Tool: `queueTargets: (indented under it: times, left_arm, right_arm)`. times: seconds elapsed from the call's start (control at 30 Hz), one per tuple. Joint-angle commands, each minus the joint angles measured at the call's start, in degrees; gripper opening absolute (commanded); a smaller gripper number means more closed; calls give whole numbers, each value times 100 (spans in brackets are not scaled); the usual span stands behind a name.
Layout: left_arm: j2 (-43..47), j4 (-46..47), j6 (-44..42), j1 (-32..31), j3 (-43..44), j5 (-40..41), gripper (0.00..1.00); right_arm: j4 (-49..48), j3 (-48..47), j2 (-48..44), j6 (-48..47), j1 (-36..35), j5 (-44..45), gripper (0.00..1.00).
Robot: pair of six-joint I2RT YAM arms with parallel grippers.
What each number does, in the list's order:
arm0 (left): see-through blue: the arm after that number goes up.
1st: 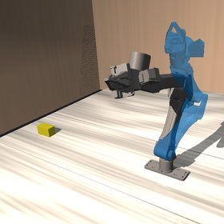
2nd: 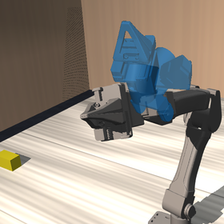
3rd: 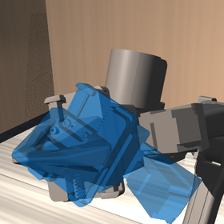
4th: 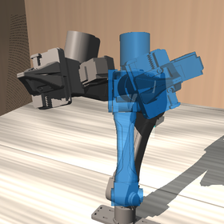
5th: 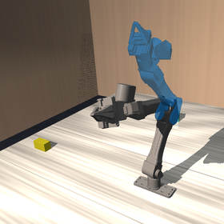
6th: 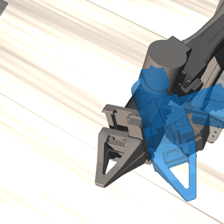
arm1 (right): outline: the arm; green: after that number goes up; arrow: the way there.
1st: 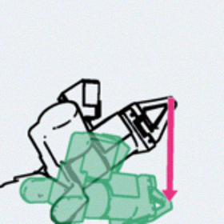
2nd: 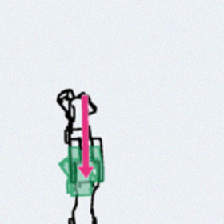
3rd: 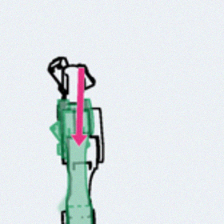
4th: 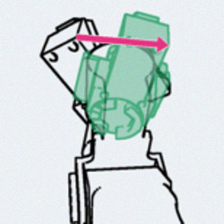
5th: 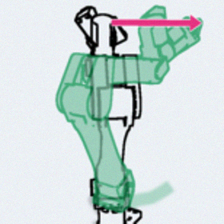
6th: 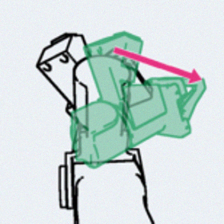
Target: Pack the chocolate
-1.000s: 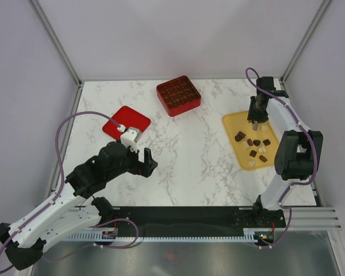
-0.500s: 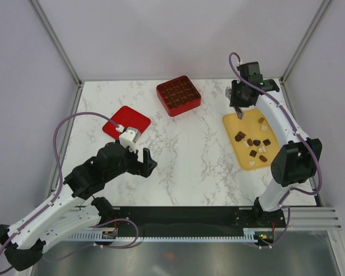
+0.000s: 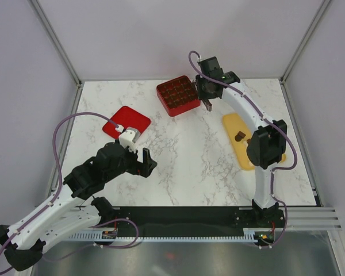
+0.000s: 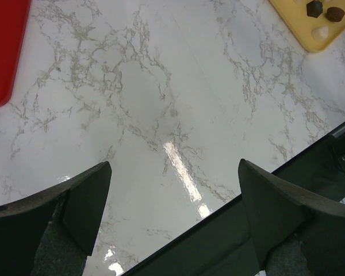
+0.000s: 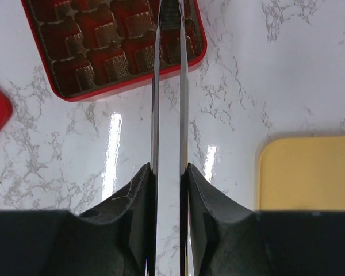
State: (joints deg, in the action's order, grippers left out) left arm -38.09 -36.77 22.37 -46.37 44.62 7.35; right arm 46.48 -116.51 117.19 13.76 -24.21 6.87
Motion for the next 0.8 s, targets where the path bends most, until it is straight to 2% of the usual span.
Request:
queueTargets:
  times: [0.0, 0.27, 0.53, 0.77]
  left_arm:
    - [56, 56, -128, -12, 20, 82, 100]
    - [3, 56, -145, -4, 20, 47, 100]
    - [12, 56, -137, -12, 20, 73, 100]
    - [3, 56, -136, -12, 29, 82, 100]
  right_arm:
    - [10, -13, -108, -58, -31, 464, 26]
    - [-332, 646, -152, -154, -58, 244, 26]
    - [-447, 568, 32, -180, -49, 192, 27]
    - [-438, 506, 111, -172, -58, 262, 34]
